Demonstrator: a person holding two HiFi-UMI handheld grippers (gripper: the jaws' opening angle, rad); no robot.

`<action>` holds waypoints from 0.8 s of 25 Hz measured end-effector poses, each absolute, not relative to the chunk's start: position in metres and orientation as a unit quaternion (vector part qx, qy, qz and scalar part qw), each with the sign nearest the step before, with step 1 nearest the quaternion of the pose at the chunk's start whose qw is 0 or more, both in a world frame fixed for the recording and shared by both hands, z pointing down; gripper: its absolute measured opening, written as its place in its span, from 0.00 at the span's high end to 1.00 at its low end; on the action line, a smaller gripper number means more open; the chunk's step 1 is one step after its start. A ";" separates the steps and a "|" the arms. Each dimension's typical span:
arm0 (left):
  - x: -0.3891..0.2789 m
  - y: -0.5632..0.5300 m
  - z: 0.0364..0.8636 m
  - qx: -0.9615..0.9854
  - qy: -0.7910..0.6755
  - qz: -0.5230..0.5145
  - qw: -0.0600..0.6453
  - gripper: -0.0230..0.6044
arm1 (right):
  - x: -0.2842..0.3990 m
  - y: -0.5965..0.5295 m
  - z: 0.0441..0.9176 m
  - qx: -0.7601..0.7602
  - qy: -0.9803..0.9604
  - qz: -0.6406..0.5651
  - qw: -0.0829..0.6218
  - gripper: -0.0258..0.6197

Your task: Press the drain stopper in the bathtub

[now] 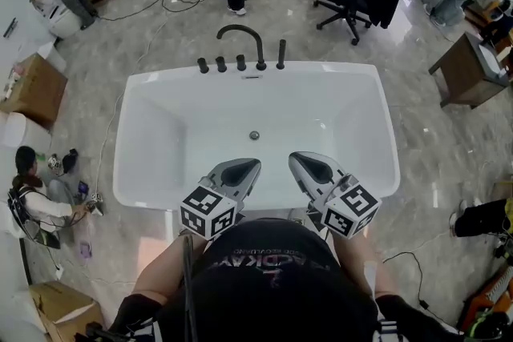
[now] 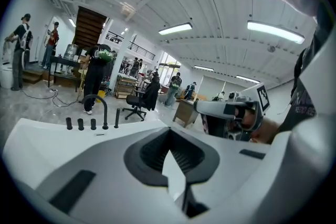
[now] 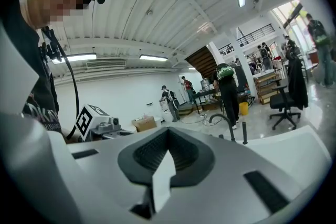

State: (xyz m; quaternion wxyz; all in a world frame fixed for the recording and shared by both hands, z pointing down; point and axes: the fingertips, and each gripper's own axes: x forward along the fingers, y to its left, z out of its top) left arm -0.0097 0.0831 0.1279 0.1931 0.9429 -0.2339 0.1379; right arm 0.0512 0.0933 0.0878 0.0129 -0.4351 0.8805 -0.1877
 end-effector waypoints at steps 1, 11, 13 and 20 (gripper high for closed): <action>-0.007 0.087 0.128 0.943 -0.231 0.140 0.193 0.95 | 0.052 0.097 0.090 -0.433 0.880 -0.194 0.014 0.94; -0.009 0.105 0.136 0.936 -0.240 0.144 0.214 0.95 | 0.048 0.114 0.110 -0.411 0.879 -0.240 0.019 0.94; -0.007 0.108 0.135 0.937 -0.237 0.150 0.209 0.95 | 0.046 0.117 0.113 -0.410 0.876 -0.253 0.025 0.94; -0.009 0.113 0.134 0.937 -0.237 0.161 0.198 0.95 | 0.032 0.122 0.116 -0.394 0.880 -0.265 0.024 0.94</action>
